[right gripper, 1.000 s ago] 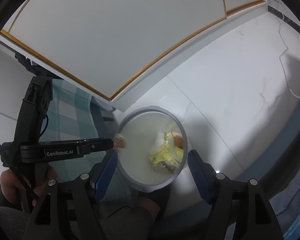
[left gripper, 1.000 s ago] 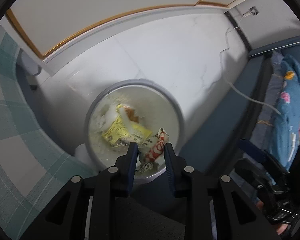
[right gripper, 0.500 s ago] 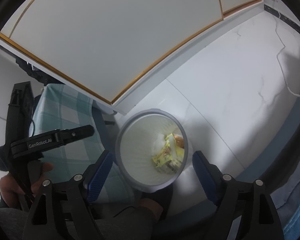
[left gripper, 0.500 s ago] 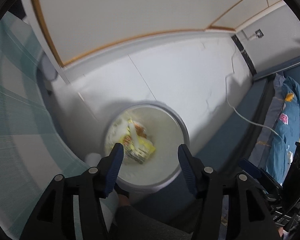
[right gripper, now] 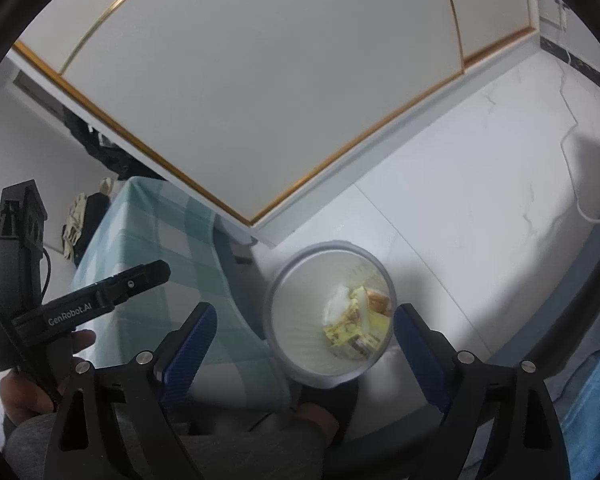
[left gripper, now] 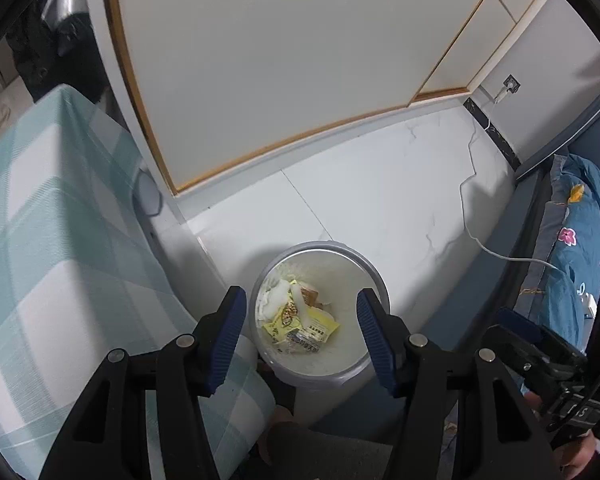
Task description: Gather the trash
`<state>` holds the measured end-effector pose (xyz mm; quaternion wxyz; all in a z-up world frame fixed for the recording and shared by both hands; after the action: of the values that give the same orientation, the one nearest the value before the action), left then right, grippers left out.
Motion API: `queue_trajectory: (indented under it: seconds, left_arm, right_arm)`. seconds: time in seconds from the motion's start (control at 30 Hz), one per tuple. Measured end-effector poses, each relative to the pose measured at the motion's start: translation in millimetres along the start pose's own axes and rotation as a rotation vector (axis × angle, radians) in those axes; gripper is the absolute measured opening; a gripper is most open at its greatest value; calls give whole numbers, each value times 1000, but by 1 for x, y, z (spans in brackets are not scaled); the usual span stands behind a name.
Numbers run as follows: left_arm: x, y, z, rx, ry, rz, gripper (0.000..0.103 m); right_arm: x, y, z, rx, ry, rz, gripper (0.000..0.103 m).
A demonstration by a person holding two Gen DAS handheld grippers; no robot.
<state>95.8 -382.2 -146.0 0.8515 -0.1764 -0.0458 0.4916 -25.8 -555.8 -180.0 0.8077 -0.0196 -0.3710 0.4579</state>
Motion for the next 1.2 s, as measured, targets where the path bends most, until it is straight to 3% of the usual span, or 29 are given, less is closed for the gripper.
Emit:
queue_trajectory:
  seconds: [0.27, 1.2]
  left_arm:
    - [2, 7, 23, -41, -16, -6, 53]
    - [10, 23, 51, -94, -19, 13, 53]
  right_arm:
    - [23, 4, 19, -20, -16, 48, 94]
    - [36, 8, 36, -51, -8, 63, 95]
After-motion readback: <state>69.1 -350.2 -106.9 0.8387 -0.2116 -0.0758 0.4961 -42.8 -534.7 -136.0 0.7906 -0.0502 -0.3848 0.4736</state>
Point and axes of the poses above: each gripper's, at about its wrist camera, not at the fingertips, and z roughly against the way its jaws point, x to its left, y to its underside, the point moved 3 cm from there along -z, roughly the way its jaws point, and after that the axes turned 6 degrees about -y, right-handed, at the moved point
